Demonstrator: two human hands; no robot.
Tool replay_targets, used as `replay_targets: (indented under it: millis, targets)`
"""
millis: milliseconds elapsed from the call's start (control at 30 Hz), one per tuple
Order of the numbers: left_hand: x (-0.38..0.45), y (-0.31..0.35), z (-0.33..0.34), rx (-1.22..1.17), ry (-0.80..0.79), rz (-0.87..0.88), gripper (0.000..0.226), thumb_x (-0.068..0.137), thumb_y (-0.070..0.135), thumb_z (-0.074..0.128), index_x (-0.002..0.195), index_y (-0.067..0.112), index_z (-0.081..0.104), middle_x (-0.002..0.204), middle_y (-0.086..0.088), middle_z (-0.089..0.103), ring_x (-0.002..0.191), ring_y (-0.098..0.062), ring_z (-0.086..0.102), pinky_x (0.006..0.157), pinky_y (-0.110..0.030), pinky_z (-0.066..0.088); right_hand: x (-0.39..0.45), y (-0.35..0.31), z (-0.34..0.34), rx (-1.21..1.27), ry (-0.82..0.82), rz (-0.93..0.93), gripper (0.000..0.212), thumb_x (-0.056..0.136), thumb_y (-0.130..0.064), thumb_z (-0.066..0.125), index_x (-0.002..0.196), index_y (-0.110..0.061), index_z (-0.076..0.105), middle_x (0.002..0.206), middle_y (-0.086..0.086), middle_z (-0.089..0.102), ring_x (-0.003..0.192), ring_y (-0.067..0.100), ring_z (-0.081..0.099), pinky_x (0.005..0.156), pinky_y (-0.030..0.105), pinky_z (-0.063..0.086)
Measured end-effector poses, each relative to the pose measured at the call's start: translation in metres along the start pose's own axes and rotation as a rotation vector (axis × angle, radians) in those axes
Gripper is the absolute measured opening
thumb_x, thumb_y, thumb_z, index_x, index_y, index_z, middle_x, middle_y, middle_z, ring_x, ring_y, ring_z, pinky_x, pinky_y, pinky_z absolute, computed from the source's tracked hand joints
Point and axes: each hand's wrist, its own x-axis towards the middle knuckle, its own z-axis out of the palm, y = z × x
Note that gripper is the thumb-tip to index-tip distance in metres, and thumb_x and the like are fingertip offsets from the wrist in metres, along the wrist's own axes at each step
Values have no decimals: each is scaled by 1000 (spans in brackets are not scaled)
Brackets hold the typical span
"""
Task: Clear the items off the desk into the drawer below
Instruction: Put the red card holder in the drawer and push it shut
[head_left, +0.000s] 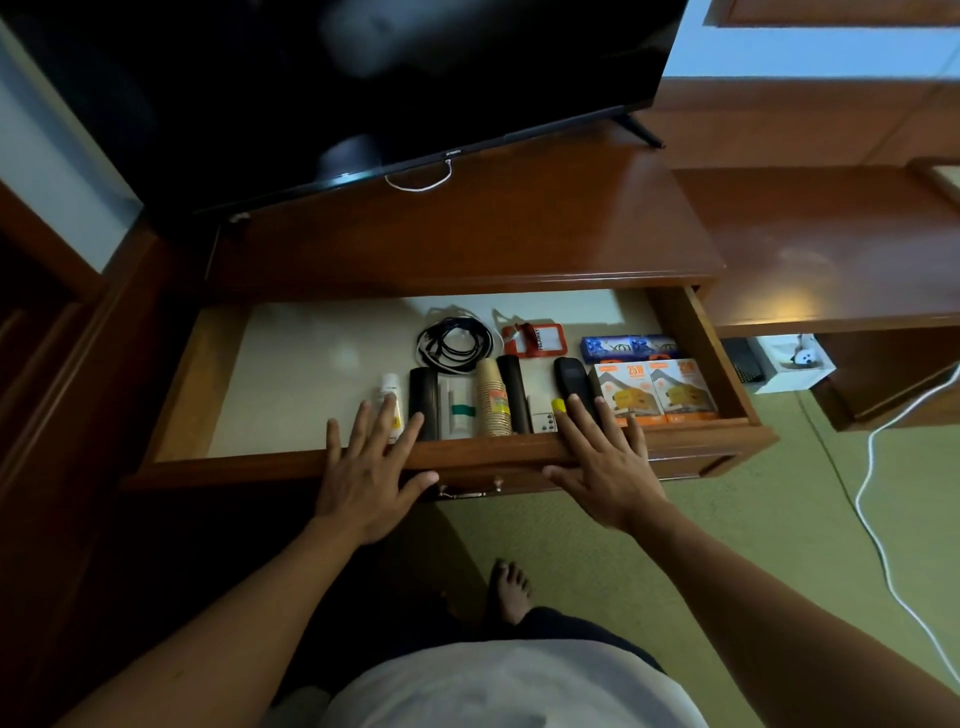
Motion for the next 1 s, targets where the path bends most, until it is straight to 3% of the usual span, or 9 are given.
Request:
replay_targets:
  millis: [100, 300, 500, 833, 1000]
  targets:
    - [2, 2, 4, 38, 7, -41, 91, 89, 81, 14, 158, 25, -5, 166, -10, -15, 152, -33, -11, 118, -63, -6, 2, 1, 3, -24, 32, 10, 82, 93, -78, 9, 159, -33, -8, 165, -9, -22, 150, 23, -27, 119, 58, -12]
    - [6, 3, 6, 54, -13, -42, 103, 88, 82, 13, 158, 7, -3, 165, -13, -19, 152, -31, -13, 120, -60, -4, 4, 3, 9, -10, 63, -1, 79, 97, -73, 14, 160, -29, -2, 166, -9, -17, 151, 24, -23, 118, 59, -13]
    - [16, -1, -2, 47, -69, -38, 107, 83, 83, 1, 154, 5, -18, 160, -15, -31, 149, -30, -24, 120, -54, -12, 15, 3, 7, -19, 46, 4, 78, 98, -72, 14, 160, -29, -4, 166, -9, -19, 150, 23, -26, 116, 61, -15]
    - [81, -16, -26, 6, -193, -96, 104, 89, 77, 15, 149, 6, -30, 151, -14, -45, 143, -28, -37, 117, -49, -22, 81, 1, -17, 12, -27, 49, 83, 94, -74, 9, 160, -26, -7, 164, -5, -25, 148, 30, -27, 112, 71, -11]
    - [121, -26, -30, -4, -168, -97, 105, 89, 78, 17, 149, 4, -29, 152, -17, -42, 144, -31, -35, 118, -52, -19, 123, 5, -25, 0, -43, 79, 84, 95, -72, 11, 158, -23, -12, 162, -4, -31, 146, 32, -32, 111, 71, -13]
